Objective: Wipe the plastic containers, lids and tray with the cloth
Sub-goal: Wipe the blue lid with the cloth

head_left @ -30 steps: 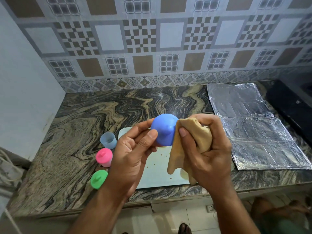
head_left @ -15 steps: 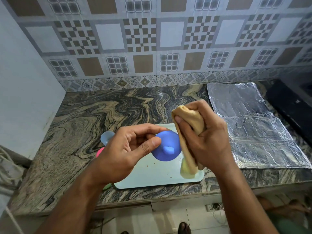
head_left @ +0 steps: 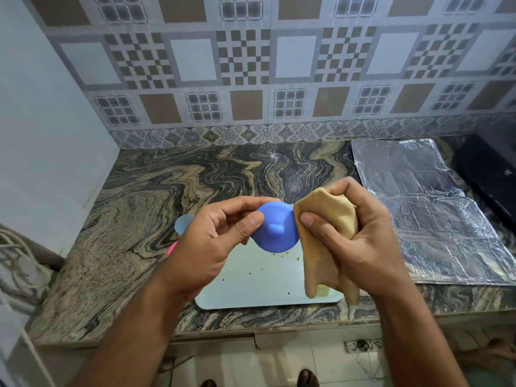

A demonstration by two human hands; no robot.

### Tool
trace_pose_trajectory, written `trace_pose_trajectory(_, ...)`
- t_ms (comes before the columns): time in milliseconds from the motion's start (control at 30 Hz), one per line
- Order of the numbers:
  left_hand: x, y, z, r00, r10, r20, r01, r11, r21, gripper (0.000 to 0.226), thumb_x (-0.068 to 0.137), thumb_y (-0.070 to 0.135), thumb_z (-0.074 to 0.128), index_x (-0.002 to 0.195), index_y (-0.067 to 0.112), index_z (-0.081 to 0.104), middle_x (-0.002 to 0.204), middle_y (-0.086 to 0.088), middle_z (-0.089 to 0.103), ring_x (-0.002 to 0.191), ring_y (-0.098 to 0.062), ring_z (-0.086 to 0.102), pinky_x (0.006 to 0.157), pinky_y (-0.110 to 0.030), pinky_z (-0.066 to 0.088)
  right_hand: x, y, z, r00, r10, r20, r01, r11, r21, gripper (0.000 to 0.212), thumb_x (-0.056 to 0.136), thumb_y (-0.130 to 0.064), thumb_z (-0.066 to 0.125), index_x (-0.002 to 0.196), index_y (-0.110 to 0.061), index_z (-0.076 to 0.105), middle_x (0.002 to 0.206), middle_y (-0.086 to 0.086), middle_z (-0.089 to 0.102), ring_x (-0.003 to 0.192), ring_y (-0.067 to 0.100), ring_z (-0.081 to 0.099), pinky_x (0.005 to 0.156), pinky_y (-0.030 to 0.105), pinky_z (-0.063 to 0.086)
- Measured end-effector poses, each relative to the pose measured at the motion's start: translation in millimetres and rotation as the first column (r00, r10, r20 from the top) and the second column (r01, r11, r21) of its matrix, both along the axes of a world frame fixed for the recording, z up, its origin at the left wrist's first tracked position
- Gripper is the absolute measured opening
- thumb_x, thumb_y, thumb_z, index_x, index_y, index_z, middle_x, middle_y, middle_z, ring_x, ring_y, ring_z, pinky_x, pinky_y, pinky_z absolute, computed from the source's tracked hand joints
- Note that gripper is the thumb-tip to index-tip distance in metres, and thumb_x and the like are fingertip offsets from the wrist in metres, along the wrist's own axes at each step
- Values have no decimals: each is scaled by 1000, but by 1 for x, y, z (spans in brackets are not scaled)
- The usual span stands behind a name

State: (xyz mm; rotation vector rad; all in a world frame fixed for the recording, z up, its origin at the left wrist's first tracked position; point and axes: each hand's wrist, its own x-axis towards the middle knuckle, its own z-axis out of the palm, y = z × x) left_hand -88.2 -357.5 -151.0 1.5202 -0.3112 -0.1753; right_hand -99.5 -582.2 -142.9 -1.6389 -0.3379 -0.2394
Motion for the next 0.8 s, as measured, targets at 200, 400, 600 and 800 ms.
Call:
trace_pose_trajectory(200, 3, -2, 11, 993, -105, 55, 99, 990, 98, 31, 102, 15, 56, 129, 7, 71, 124, -4, 78, 119, -17, 71, 102, -27, 53, 0, 0, 2, 998, 60, 29, -56, 992, -110, 24, 84, -13, 81, 92, -16, 58, 77, -6, 60, 68, 6, 51, 63, 20, 46)
trace_pose_trajectory(400, 3, -12, 13, 996, 82, 24, -80, 995, -67, 28, 93, 35, 72, 120, 27, 74, 108, -6, 76, 95, -14, 68, 87, -32, 52, -1, 12, -6, 996, -50, -79, 71, 956, 286, 19, 84, -7, 74, 89, -19, 59, 76, -8, 63, 67, 7, 55, 63, 19, 49)
trace_pose_trajectory(600, -13, -23, 4, 976, 220, -5, -218, 964, -151, 27, 85, 29, 71, 110, 17, 68, 112, -9, 76, 96, -24, 77, 79, -27, 54, -13, 31, -15, 929, 101, -357, 172, 734, 657, 11, 90, -18, 66, 80, -22, 65, 70, 3, 52, 54, 9, 53, 47, 21, 50)
trace_pose_trajectory(800, -25, -36, 1, 966, 258, -11, -255, 944, -209, 30, 86, 5, 74, 113, 9, 61, 99, -7, 74, 84, -19, 75, 76, -20, 57, -13, 37, -23, 920, 203, -336, 130, 650, 749, 17, 97, -21, 61, 80, -23, 57, 71, -1, 41, 54, 5, 45, 48, 16, 45)
